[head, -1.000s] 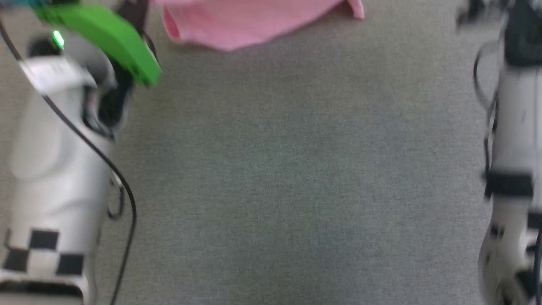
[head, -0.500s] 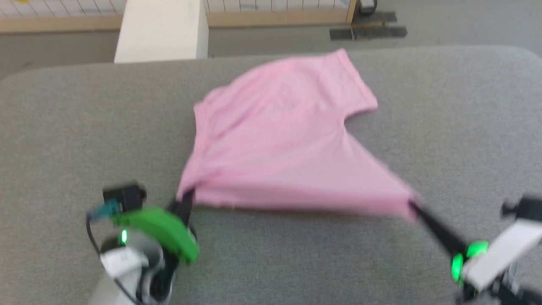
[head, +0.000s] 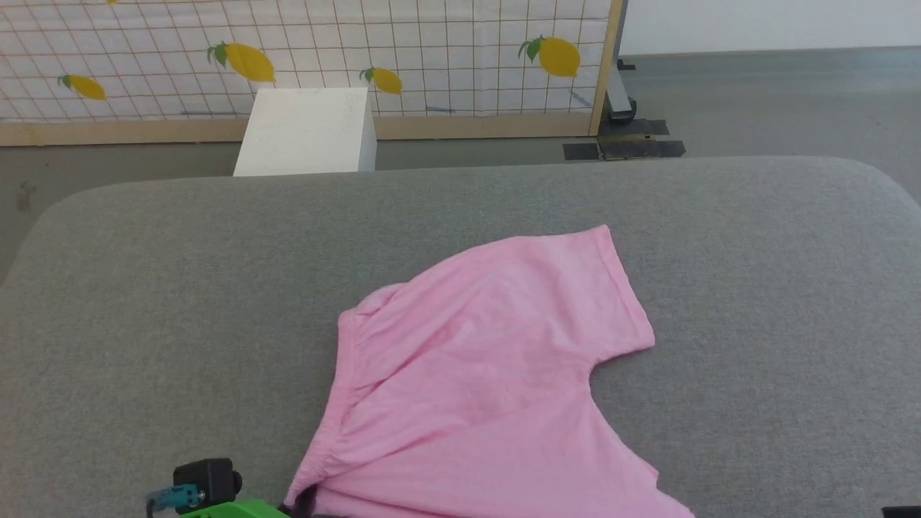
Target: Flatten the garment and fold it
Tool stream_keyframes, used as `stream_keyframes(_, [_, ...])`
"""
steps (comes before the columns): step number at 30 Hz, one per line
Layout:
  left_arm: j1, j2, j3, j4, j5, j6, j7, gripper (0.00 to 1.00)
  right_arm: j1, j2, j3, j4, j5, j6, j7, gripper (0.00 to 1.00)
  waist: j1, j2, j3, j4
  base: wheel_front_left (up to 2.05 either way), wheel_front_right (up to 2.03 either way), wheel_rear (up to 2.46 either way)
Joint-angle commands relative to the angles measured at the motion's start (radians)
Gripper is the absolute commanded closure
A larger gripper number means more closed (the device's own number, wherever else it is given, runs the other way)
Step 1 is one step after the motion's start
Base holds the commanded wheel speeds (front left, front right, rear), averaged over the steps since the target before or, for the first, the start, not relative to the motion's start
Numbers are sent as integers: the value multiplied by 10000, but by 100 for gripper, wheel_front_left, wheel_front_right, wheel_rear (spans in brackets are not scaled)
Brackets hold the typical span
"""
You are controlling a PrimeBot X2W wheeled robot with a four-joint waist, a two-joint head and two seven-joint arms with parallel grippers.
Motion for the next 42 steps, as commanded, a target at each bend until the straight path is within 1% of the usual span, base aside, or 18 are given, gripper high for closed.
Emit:
stream_keyframes(1, [138,102,168,-241,-216,137,75,100,-158,-16,-201,-196,-106,-13,-44,100,2,0,32,-21,0,0,0])
stream_keyframes(4, [18,89,224,-675,-427,156,317,100,-941,-16,-419,-186,-535,-13,-175,100,2,0,195,-87,0,0,0])
stream_keyframes(8, [-775,190,184,-1029,-527,20,719,100,-3050,-16,-523,630,-1238,-13,-458,100,2,0,677,-163,0,0,0])
stream_keyframes(13, [-2389,348,59,-1041,-377,-157,1192,100,-6310,-16,-738,2639,-2565,-13,-1053,100,2,0,1523,-69,0,0,0])
stream_keyframes(15, [-3041,359,49,-901,-366,-246,1319,100,-7517,-16,-767,3468,-3224,-13,-1322,100,2,0,1907,4,0,0,0])
stream_keyframes(19, [-4248,385,8,-429,-291,-393,1521,100,-9706,-16,-669,5269,-4176,-13,-1998,100,2,0,2641,148,0,0,0])
stream_keyframes(24, [-5437,343,13,262,-319,-505,1740,100,-11631,-16,-482,7337,-5014,-13,-2919,100,2,0,3417,319,0,0,0])
stream_keyframes(29, [-6378,217,-18,960,-361,-643,1817,100,-13164,-16,-278,9370,-5738,-13,-3624,100,2,0,4014,436,0,0,0])
stream_keyframes(30, [-6560,190,-50,1162,-367,-683,1851,100,-13503,-16,-222,9934,-5965,-13,-3738,100,2,0,4130,446,0,0,0])
stream_keyframes(36, [-7023,35,-184,1876,-374,-898,1760,100,-14493,-16,-154,12110,-7025,-13,-4169,100,2,0,4305,462,0,0,0])
stream_keyframes(37, [-7056,0,-189,1950,-396,-929,1729,90,-14608,-16,-145,12375,-7161,-13,-4265,100,2,0,4295,464,0,0,0])
stream_keyframes(38, [-7095,-36,-199,2029,-407,-967,1678,55,-14746,-16,-142,12671,-7226,-13,-4400,100,2,0,4263,475,0,0,0])
stream_keyframes(39, [-7126,-57,-202,2079,-412,-998,1629,0,-14857,-16,-158,12880,-7190,-13,-4546,100,2,0,4226,485,0,0,0])
stream_keyframes(40, [-7153,-78,-193,2127,-426,-1039,1559,0,-14997,-16,-101,13078,-7070,-13,-4780,64,2,0,4151,492,0,0,0])
stream_keyframes(41, [-7169,-88,-177,2140,-440,-1068,1501,0,-15092,-16,-32,13210,-6961,-13,-4973,0,2,0,4098,492,0,0,0])
stream_keyframes(42, [-7182,-110,-133,2116,-473,-1105,1396,0,-15196,-16,67,13331,-6828,-13,-5234,0,2,0,4010,495,0,0,0])
